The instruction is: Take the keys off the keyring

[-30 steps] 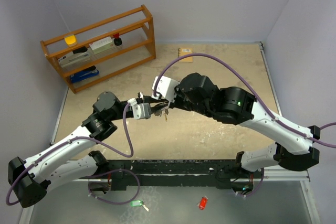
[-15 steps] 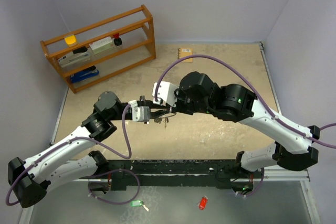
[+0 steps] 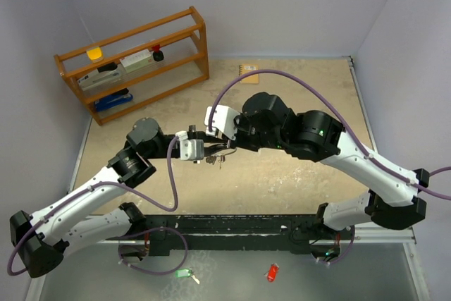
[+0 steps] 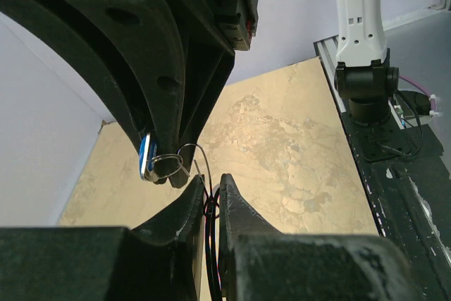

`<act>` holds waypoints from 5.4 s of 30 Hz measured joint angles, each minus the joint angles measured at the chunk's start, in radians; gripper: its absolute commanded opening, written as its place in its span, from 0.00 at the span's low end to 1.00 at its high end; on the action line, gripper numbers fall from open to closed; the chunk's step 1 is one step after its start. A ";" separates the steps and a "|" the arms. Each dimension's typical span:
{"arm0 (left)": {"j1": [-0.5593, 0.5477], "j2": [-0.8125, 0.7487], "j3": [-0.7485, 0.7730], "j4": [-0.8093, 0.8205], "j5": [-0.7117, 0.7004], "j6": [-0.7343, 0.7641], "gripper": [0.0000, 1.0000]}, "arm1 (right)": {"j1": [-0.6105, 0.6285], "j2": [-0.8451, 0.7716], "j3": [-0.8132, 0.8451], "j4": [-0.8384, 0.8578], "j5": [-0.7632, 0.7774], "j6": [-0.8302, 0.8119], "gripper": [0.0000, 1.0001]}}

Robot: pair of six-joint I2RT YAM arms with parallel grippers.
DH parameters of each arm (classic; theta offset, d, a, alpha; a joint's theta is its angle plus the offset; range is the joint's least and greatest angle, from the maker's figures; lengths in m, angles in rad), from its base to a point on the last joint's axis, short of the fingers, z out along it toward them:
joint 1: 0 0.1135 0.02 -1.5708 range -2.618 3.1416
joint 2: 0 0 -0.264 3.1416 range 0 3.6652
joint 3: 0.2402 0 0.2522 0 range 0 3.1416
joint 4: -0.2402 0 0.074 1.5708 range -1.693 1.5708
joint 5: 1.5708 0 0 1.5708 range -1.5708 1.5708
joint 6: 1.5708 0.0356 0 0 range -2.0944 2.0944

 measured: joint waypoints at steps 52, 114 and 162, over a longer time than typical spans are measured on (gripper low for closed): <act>-0.008 -0.297 -0.147 -0.028 -0.365 0.058 0.00 | -0.028 0.017 -0.193 0.457 -0.105 0.000 0.00; -0.055 -0.206 -0.121 0.258 -0.423 0.073 0.00 | 0.099 0.024 -0.002 0.265 0.393 0.137 0.50; -0.045 -0.230 0.003 0.176 -0.949 0.199 0.00 | 0.173 -0.136 -0.167 0.557 0.600 0.000 0.65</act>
